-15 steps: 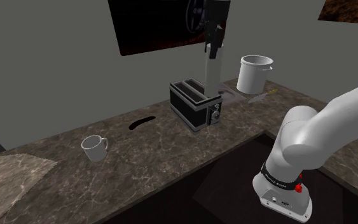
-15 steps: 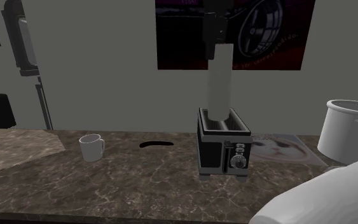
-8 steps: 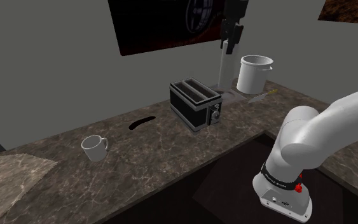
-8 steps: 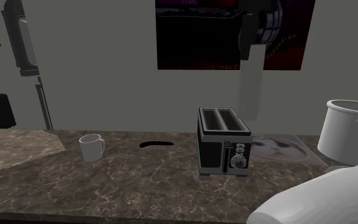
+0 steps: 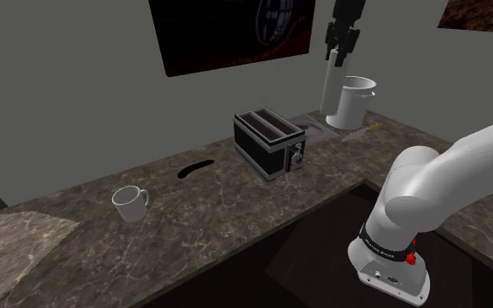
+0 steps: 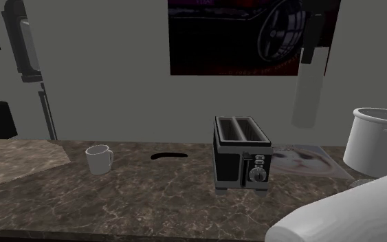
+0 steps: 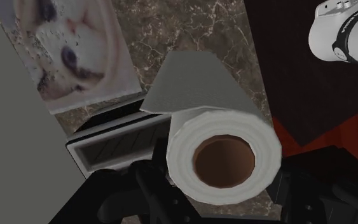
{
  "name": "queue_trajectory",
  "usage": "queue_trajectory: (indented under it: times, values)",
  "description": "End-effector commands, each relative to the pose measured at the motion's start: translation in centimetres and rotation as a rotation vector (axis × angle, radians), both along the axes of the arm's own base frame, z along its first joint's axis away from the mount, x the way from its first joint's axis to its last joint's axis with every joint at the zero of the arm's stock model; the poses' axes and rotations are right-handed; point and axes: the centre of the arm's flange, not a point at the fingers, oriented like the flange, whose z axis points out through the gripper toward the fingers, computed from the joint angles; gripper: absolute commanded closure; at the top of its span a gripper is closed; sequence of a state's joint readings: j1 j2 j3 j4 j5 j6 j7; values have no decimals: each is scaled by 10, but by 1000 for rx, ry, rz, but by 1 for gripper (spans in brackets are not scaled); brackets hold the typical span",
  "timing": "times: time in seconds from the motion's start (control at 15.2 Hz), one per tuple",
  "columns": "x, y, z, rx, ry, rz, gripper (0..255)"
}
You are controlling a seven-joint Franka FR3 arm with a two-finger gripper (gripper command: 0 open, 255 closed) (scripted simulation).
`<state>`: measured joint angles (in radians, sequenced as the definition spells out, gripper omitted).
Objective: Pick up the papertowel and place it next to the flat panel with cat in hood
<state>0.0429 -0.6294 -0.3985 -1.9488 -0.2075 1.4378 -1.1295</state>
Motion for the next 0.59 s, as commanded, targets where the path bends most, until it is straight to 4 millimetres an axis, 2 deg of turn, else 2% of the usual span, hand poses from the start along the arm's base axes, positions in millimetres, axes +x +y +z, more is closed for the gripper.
queue_trajectory:
  times: [0.0,0.53]
  values:
    - [-5,-26,-1,0,0,1,255]
    - [-29,-129,0,0,0,1,255]
